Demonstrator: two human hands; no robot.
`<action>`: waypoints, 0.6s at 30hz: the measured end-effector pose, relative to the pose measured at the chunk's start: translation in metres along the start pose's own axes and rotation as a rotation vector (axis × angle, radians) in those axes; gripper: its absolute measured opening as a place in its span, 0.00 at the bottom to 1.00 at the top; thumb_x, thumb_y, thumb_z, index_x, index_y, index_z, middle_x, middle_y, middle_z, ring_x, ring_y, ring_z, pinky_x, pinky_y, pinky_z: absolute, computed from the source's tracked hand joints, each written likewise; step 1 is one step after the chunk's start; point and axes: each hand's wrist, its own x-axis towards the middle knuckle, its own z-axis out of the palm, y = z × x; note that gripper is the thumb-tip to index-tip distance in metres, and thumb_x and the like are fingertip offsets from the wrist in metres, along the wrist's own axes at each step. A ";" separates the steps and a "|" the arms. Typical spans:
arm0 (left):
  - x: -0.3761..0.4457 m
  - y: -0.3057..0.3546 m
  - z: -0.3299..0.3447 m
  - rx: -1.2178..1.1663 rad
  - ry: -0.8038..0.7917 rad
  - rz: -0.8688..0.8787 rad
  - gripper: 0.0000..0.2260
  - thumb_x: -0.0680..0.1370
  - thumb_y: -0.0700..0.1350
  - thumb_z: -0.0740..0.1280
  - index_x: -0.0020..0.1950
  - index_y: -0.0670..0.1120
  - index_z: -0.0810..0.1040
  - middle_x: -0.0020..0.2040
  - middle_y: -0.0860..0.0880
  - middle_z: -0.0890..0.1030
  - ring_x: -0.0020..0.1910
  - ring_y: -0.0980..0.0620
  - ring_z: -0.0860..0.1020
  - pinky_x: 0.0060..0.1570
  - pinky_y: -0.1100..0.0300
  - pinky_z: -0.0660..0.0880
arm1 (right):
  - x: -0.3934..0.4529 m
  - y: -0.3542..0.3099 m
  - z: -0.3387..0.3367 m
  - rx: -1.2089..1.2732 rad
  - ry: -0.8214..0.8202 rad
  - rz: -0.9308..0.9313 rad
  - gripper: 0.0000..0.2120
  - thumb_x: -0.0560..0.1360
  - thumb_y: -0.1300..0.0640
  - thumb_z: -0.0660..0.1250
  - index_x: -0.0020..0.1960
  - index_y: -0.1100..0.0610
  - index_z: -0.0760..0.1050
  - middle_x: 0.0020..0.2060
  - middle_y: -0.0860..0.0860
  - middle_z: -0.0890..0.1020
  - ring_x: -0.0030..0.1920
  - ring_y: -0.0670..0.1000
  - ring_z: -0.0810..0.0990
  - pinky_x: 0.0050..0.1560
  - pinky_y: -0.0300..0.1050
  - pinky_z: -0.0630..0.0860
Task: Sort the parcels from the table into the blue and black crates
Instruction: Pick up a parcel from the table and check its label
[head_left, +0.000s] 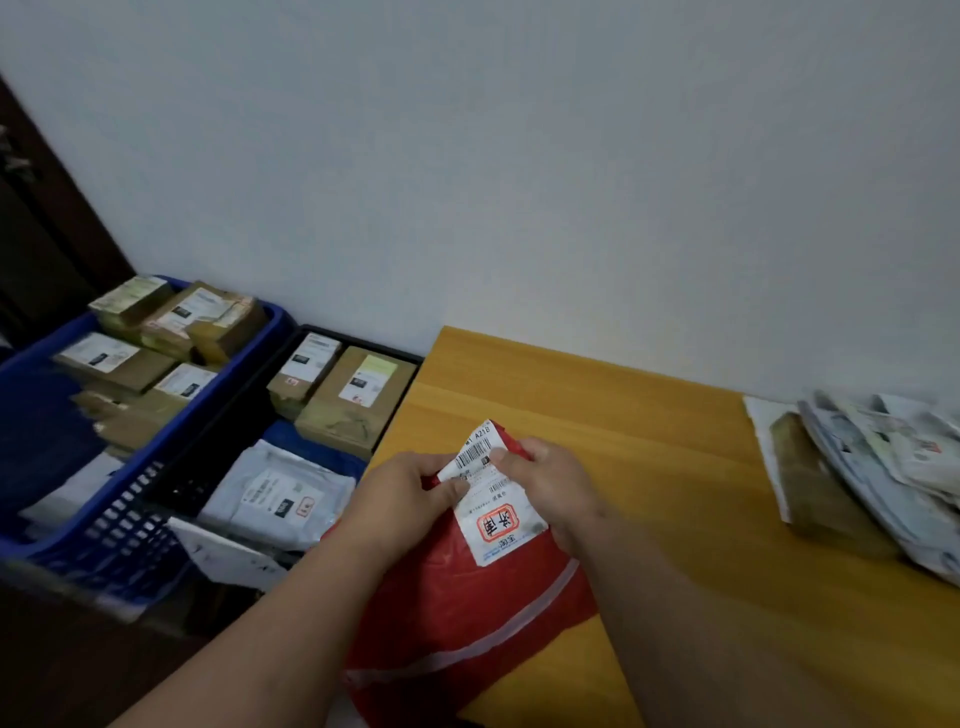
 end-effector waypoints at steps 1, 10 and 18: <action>-0.001 -0.009 -0.012 0.008 0.028 -0.023 0.08 0.77 0.53 0.70 0.54 0.64 0.82 0.44 0.62 0.84 0.47 0.60 0.81 0.51 0.55 0.78 | 0.002 -0.004 0.017 -0.011 -0.002 -0.007 0.08 0.79 0.53 0.68 0.49 0.58 0.79 0.41 0.58 0.86 0.42 0.62 0.86 0.46 0.60 0.81; -0.004 -0.065 -0.099 -0.416 0.197 -0.228 0.06 0.78 0.46 0.69 0.46 0.47 0.84 0.39 0.48 0.86 0.42 0.47 0.85 0.51 0.49 0.81 | 0.030 -0.018 0.083 -0.096 -0.232 0.081 0.16 0.71 0.54 0.76 0.55 0.58 0.77 0.46 0.55 0.86 0.47 0.58 0.86 0.56 0.60 0.80; 0.009 -0.112 -0.158 -0.923 0.386 -0.525 0.08 0.80 0.47 0.66 0.52 0.45 0.82 0.43 0.43 0.86 0.45 0.43 0.85 0.52 0.47 0.80 | 0.100 -0.021 0.156 -0.269 0.068 0.097 0.49 0.64 0.37 0.78 0.77 0.46 0.58 0.76 0.52 0.61 0.73 0.59 0.65 0.68 0.62 0.69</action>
